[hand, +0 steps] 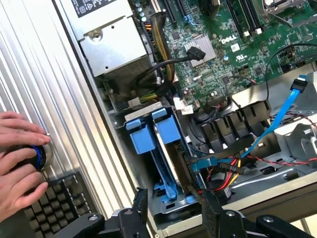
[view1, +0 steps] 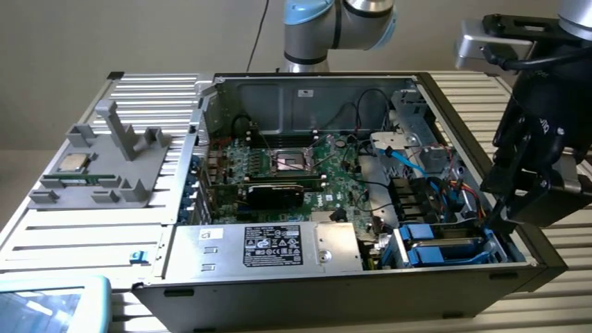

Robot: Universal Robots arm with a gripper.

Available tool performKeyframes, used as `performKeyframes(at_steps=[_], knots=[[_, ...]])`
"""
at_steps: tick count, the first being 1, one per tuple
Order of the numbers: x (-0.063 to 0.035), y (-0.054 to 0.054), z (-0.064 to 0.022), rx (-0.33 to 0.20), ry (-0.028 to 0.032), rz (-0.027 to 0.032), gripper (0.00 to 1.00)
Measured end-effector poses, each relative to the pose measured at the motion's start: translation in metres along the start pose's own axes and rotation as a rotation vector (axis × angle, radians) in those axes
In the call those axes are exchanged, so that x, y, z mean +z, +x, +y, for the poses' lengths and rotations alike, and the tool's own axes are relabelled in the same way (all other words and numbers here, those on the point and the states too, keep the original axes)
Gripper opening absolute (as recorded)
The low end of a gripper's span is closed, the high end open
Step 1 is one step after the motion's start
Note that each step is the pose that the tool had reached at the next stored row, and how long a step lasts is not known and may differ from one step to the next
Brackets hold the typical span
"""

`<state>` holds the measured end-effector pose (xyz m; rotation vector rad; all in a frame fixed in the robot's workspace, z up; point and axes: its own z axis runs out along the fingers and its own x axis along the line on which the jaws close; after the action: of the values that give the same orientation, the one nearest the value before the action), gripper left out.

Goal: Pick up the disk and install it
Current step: 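Insert the first disk wire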

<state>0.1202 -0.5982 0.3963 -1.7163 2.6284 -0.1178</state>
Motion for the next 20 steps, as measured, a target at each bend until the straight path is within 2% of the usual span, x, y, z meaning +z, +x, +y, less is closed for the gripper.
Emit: performKeyframes(at_steps=[2, 4, 12, 17, 18, 20], knots=[[0.0005, 0.0027, -0.0012, -0.002, -0.0033, -0.0048, 0.56], [0.0008, 0.0028, -0.0012, -0.019, -0.0046, -0.0072, 0.56], [0.0011, 0.0029, -0.0013, -0.164, -0.0026, -0.0236, 0.56], [0.0017, 0.0028, -0.0012, -0.254, -0.0065, -0.0495, 0.56], [0.0019, 0.0029, -0.0012, -0.272, -0.0069, -0.0533, 0.56], [0.0023, 0.0028, -0.0012, -0.303, -0.0067, -0.0565, 0.56]])
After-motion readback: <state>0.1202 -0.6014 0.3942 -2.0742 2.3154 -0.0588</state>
